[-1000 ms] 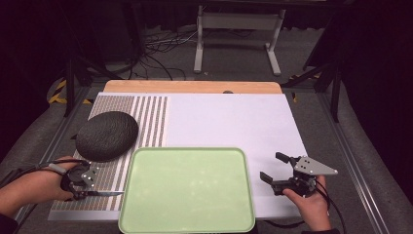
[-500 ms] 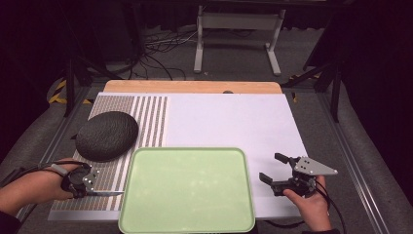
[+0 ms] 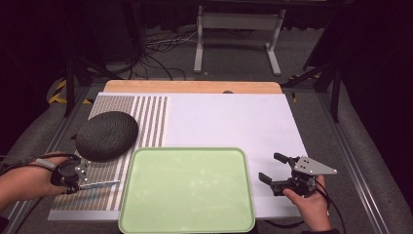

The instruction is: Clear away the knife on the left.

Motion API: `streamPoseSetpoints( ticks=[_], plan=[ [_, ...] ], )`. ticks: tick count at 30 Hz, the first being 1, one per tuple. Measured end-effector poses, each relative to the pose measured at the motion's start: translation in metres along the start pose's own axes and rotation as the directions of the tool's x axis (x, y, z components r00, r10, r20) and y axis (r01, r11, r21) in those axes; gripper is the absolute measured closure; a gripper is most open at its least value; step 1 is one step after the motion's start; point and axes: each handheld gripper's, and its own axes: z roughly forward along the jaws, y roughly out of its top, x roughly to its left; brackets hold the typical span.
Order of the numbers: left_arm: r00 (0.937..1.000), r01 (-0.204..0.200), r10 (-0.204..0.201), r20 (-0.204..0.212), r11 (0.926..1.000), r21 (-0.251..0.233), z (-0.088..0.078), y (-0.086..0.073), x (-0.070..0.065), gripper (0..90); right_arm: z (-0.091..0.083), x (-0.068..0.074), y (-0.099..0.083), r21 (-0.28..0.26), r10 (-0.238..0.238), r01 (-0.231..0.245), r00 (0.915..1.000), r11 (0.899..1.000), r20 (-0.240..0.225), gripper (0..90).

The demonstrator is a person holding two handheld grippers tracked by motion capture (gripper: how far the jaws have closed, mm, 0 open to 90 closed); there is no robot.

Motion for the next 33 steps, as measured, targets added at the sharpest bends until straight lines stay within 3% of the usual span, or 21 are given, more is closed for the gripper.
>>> streamPoseSetpoints(
  ticks=[8,13,15,19,22,23,25,28,29,30,31,32,33],
  plan=[
    [0.9956,0.090,-0.089,0.027,0.9947,-0.049,-0.015,0.000,0.002,77.9,-0.001,0.001,0.002,-0.005,0.000,0.000,1.0000,1.000,-0.001,6.5],
    [0.9880,0.148,-0.144,0.056,0.9863,-0.073,-0.021,0.002,0.002,77.9,-0.002,0.001,0.002,-0.006,0.000,0.000,1.0000,1.000,0.000,6.3],
    [0.9796,0.191,-0.184,0.080,0.9769,-0.095,-0.025,0.002,0.002,77.9,-0.002,0.000,0.002,-0.006,0.003,-0.003,1.0000,1.000,0.002,6.3],
    [0.9591,0.267,-0.257,0.118,0.9603,-0.079,-0.027,0.004,-0.002,77.9,-0.002,0.000,0.002,-0.003,0.003,-0.003,1.0000,1.000,0.005,6.3],
    [0.9325,0.347,-0.332,0.143,0.9322,-0.102,-0.028,0.005,-0.004,77.9,-0.002,0.001,0.002,0.006,-0.008,0.008,0.9999,1.000,0.009,6.4],
    [0.9325,0.347,-0.332,0.143,0.9322,-0.102,-0.028,0.005,-0.004,77.9,-0.001,0.001,0.001,0.009,-0.011,0.011,0.9999,1.000,0.007,6.4],
    [0.9159,0.388,-0.368,0.159,0.9143,-0.116,-0.029,0.005,-0.005,77.9,0.000,0.000,0.001,0.012,-0.012,0.012,0.9999,1.000,0.009,6.4],
    [0.8989,0.428,-0.407,0.163,0.8944,-0.129,-0.029,0.006,-0.006,77.9,-0.001,0.000,0.001,0.014,-0.012,0.012,0.9999,1.000,0.012,6.4],
    [0.8848,0.457,-0.434,0.171,0.8782,-0.140,-0.030,0.007,-0.006,77.9,-0.001,0.000,0.001,0.014,-0.012,0.012,0.9999,1.000,0.012,6.4],
    [0.8848,0.457,-0.434,0.171,0.8782,-0.140,-0.030,0.007,-0.006,77.9,-0.001,0.000,0.001,0.015,-0.012,0.012,0.9998,1.000,0.013,6.4],
    [0.8725,0.483,-0.461,0.162,0.8625,-0.149,-0.032,0.008,-0.007,77.9,-0.001,0.000,0.001,0.015,-0.012,0.012,0.9998,1.000,0.013,6.4],
    [0.8507,0.522,-0.499,0.164,0.8374,-0.161,-0.034,0.011,-0.008,77.9,-0.001,0.000,0.001,0.015,-0.013,0.013,0.9998,1.000,0.014,6.4],
    [0.8355,0.547,-0.520,0.178,0.8197,-0.171,-0.035,0.012,-0.008,77.9,-0.001,0.000,0.001,0.017,-0.012,0.012,0.9998,1.000,0.016,6.4]
  ],
)
